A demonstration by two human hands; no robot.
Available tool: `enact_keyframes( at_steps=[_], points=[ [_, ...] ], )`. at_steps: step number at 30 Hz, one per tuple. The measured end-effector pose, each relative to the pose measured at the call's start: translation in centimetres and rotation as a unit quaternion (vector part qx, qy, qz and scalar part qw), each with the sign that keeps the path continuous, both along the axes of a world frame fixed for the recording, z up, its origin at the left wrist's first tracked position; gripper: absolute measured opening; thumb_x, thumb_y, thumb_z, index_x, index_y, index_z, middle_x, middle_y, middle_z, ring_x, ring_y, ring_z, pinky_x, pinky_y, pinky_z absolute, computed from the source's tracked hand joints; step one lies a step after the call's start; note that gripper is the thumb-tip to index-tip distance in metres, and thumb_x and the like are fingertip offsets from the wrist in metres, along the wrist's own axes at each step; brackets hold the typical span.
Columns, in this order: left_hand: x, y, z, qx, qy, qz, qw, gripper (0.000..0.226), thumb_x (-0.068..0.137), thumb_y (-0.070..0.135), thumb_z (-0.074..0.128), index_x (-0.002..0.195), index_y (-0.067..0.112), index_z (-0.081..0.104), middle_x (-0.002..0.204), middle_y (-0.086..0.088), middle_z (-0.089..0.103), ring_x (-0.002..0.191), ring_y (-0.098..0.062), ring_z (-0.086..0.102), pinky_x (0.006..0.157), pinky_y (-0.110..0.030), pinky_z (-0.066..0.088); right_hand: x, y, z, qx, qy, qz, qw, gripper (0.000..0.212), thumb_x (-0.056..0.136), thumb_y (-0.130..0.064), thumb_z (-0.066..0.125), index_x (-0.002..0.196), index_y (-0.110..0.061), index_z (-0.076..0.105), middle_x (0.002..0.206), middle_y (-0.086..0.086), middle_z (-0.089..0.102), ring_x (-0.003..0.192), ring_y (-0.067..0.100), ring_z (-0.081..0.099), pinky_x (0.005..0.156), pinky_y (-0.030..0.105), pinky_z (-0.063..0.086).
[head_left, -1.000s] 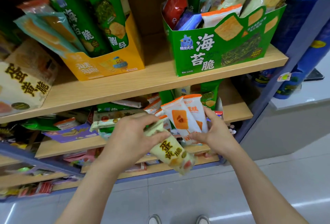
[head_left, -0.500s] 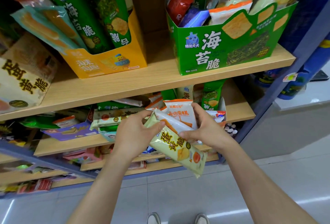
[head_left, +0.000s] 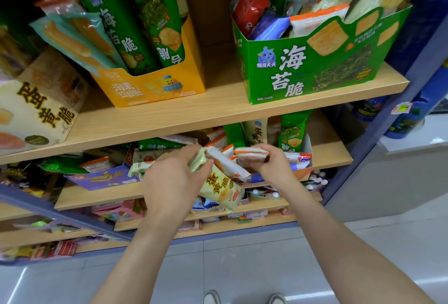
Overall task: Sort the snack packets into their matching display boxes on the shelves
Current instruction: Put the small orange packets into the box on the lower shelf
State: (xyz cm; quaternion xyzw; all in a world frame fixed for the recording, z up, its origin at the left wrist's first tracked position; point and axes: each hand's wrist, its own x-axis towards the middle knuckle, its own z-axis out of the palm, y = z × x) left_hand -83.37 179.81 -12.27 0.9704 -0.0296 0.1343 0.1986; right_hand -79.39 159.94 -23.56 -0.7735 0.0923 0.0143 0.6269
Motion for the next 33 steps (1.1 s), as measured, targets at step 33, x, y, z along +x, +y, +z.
enact_keyframes(
  at_steps=[33],
  points=[
    [3.8, -1.7, -4.5, 0.156, 0.132, -0.222, 0.953, 0.062, 0.094, 0.053, 0.051, 0.148, 0.051, 0.02, 0.138, 0.005, 0.052, 0.123, -0.02, 0.051, 0.089, -0.036, 0.05, 0.1, 0.3, 0.5, -0.254, 0.01, 0.047, 0.966, 0.02, 0.089, -0.003, 0.061, 0.104, -0.015, 0.066, 0.094, 0.004, 0.069, 0.092, 0.024, 0.064, 0.076, 0.036, 0.055]
  ],
)
